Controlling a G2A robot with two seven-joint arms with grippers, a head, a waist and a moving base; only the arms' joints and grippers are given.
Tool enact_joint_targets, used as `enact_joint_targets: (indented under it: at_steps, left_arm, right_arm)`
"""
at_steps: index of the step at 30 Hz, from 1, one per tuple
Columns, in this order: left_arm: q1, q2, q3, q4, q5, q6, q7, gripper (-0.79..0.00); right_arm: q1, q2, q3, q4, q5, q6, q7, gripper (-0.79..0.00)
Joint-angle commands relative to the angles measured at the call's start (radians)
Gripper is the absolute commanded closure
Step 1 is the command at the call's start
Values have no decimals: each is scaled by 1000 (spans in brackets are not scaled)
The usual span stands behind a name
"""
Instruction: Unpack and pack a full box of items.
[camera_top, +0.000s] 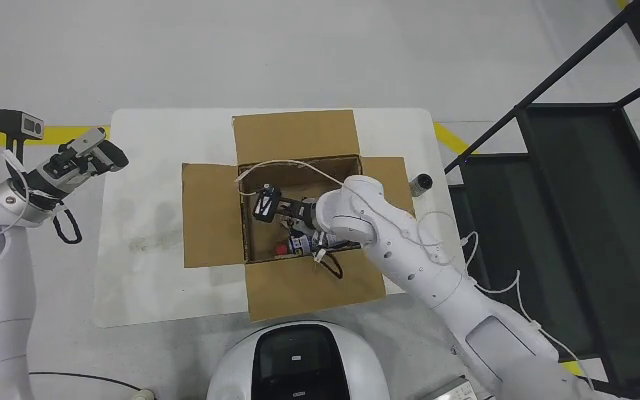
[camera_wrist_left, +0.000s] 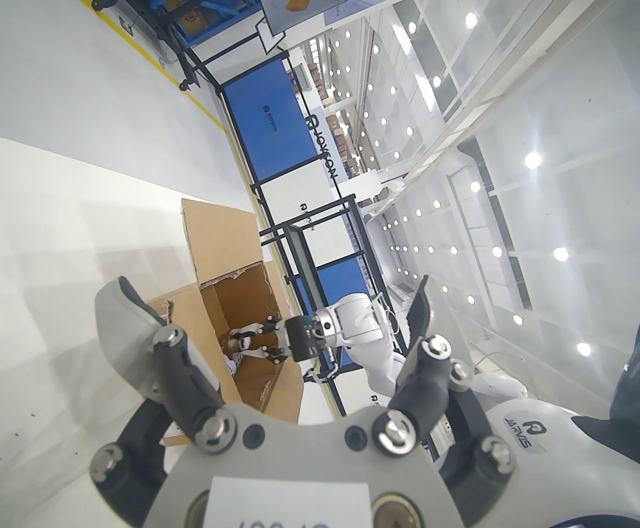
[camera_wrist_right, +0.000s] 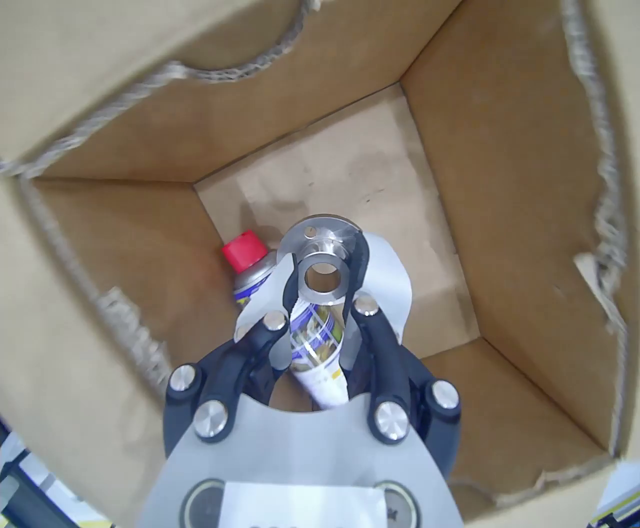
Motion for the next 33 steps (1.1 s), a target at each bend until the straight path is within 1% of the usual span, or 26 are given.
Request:
enact_joint_targets:
  at_steps: [1,5,9,27,30,33]
  left_arm:
    - [0,0,0,0,0,0,0,-785]
    - [0,0,0,0,0,0,0,-785]
    - [0,0,0,0,0,0,0,-785]
    - [0,0,0,0,0,0,0,-785]
    - [0,0,0,0,0,0,0,-785]
    - [0,0,0,0,0,0,0,-785]
  right_arm:
    - [-61,18,63,-92,-13,0,8,0]
    - [-160,48,167,-215,-58,12,21,0]
    - [-214,63,215,-278,-81,4,-10,0]
    - [-215,63,216,-279,-83,6,-15,0]
    - [-235,76,285,-310,-91,-8,-27,0]
    - [-286,96,414,-370,-60,-29,-13,0]
